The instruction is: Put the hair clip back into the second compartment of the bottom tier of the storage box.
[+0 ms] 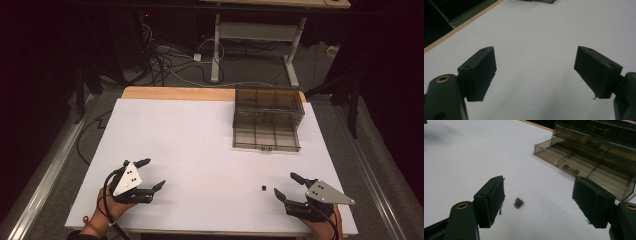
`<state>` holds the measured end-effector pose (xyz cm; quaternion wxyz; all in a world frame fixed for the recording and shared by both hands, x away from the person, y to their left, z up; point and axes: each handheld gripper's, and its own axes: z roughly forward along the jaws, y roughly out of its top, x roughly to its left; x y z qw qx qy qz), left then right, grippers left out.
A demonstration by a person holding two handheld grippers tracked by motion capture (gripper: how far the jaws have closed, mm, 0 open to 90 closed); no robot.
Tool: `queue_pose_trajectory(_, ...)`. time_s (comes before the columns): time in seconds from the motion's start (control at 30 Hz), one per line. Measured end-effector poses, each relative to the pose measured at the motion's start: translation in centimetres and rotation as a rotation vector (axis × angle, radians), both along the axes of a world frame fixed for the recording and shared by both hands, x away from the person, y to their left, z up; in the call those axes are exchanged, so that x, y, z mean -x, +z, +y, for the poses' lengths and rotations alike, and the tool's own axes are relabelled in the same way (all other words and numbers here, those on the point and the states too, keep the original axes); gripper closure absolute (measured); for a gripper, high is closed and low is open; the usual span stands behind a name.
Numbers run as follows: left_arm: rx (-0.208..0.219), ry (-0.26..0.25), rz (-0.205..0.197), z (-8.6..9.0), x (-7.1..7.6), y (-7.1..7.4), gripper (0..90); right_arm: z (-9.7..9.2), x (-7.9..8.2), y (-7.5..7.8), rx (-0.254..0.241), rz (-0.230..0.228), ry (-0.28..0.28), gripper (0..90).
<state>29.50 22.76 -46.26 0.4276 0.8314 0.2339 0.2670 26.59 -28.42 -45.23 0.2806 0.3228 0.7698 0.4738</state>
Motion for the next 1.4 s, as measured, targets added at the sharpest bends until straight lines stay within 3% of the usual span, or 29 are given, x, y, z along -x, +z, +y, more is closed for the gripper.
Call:
queue_pose_trajectory(0.83, -0.007, -0.011, -0.004, 0.2, 0.2, 0.0, 17.1, 1.0, -0.6, -0.1, 0.04, 0.048, 0.023, 30.5)
queue_pose_trajectory(0.9, -0.012, -0.01, -0.005, 0.1, 0.2, 0.0, 17.1, 1.3, -1.0, -0.1, 0.064, 0.079, 0.028, 35.8)
queue_pose_trajectory(1.03, -0.01, -0.01, -0.002, 0.2, 0.2, 0.0, 17.1, 1.8, -1.6, -0.4, 0.076, 0.132, 0.037, 38.1)
queue_pose_trajectory(1.1, -0.011, -0.009, 0.007, 0.2, 0.1, 0.0, 17.1, 2.2, -2.0, -0.6, 0.097, 0.173, 0.045, 40.7)
queue_pose_trajectory(1.13, -0.013, -0.009, 0.008, 0.2, 0.1, -0.1, 17.0, 2.6, -2.3, -0.8, 0.107, 0.217, 0.063, 43.2)
queue_pose_trajectory(1.4, -0.02, -0.014, 0.014, 0.2, 0.0, -0.1, 17.1, 3.7, -3.9, -1.9, 0.152, 0.322, 0.071, 51.0)
